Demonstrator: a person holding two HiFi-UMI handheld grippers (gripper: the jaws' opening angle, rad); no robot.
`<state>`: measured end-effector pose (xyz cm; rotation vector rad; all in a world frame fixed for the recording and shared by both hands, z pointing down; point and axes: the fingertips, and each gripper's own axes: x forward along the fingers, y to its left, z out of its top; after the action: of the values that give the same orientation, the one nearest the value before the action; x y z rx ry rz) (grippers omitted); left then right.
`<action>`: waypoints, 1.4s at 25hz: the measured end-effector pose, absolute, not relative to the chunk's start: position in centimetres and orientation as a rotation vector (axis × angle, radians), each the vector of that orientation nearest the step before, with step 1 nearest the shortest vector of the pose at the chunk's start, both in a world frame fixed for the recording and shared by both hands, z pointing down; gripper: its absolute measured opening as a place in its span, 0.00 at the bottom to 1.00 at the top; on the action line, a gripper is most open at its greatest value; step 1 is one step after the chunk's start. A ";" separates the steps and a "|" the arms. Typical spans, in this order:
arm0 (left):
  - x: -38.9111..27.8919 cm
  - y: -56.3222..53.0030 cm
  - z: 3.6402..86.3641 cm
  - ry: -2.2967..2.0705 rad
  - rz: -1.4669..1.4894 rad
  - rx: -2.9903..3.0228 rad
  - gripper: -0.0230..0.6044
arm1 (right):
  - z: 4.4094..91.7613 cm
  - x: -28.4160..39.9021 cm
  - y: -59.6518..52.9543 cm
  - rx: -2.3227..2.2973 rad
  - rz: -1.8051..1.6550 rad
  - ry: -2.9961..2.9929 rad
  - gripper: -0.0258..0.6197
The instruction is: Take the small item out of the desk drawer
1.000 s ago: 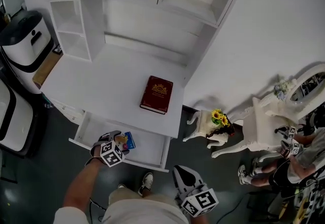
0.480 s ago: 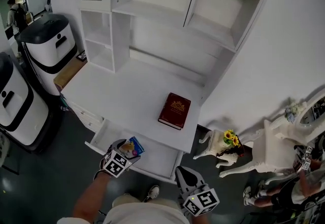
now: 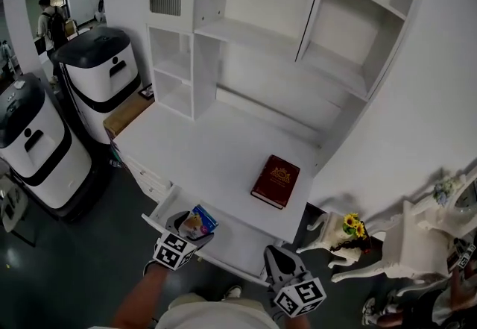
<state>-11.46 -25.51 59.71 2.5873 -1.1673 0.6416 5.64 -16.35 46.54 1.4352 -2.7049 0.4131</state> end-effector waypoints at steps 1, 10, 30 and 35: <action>-11.7 -25.6 59.4 -1.184 0.623 2.579 0.73 | 46.5 5.6 -16.7 1.425 0.413 -2.709 0.05; -13.6 -26.5 57.7 -1.332 0.500 2.508 0.73 | 45.9 5.5 -20.1 1.352 0.385 -2.738 0.05; -17.8 -27.8 45.1 -1.705 0.050 2.522 0.73 | 42.5 10.6 -24.5 1.544 0.276 -2.701 0.05; -19.6 -27.0 41.3 -1.782 -0.047 2.551 0.73 | 41.5 12.5 -24.5 1.627 0.235 -2.675 0.05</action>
<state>-19.62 -27.00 41.26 2.5508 -1.7818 -0.0475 12.48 -24.54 41.50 1.6272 -2.6753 0.2353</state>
